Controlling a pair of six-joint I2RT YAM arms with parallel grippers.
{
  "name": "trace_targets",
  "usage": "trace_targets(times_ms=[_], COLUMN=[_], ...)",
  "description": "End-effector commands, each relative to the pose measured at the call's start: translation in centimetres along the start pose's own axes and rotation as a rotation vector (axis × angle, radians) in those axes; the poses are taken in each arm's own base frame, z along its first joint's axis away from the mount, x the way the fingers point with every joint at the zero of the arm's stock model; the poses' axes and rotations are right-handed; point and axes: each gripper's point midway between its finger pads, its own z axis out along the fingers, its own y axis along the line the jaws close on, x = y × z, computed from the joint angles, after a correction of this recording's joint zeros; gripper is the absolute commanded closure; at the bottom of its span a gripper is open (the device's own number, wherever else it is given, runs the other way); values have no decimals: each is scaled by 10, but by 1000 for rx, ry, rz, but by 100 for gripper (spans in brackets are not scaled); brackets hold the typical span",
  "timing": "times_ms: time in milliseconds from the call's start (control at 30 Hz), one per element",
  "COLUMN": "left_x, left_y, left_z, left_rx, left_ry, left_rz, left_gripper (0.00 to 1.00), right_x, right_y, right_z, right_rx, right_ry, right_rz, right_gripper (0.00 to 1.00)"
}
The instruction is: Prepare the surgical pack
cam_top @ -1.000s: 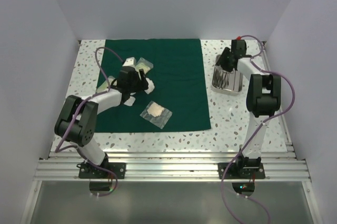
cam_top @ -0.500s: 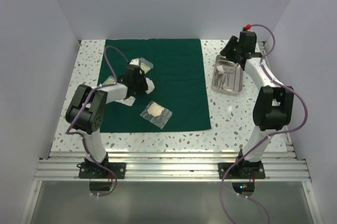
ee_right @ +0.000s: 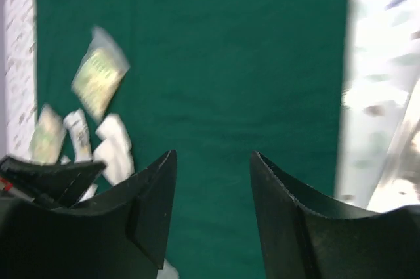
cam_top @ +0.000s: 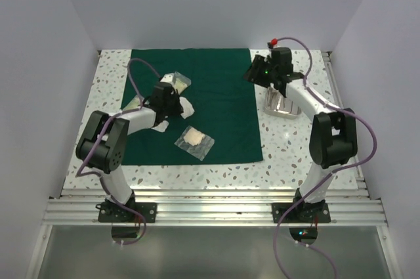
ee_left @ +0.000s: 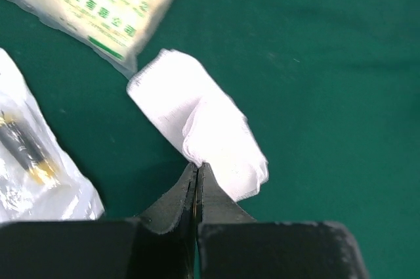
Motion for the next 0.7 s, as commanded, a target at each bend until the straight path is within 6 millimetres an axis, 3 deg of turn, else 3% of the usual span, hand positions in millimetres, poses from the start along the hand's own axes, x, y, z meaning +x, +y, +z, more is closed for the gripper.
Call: trace_targets(times_ms=[0, 67, 167, 300, 500, 667], left_x=[-34, -39, -41, -41, -38, -35], left_y=[-41, -50, -64, -81, -90, -87], left_z=[-32, -43, -56, -69, -69, -66], left_rx=[192, 250, 337, 434, 486, 470], left_ry=[-126, -160, -181, -199, -177, -164], left_rz=[36, 41, 52, 67, 64, 63], left_gripper=[100, 100, 100, 100, 100, 100], right_x=[28, 51, 68, 87, 111, 129], right_y=[41, 52, 76, 114, 137, 150], right_z=[11, 21, 30, 25, 27, 33], right_rx=[-180, -209, -273, -455, -584, -606], right_ry=[58, 108, 139, 169, 215, 243], right_rz=[-25, -16, -45, -48, -38, -45], right_gripper=[46, 43, 38, 26, 21, 25])
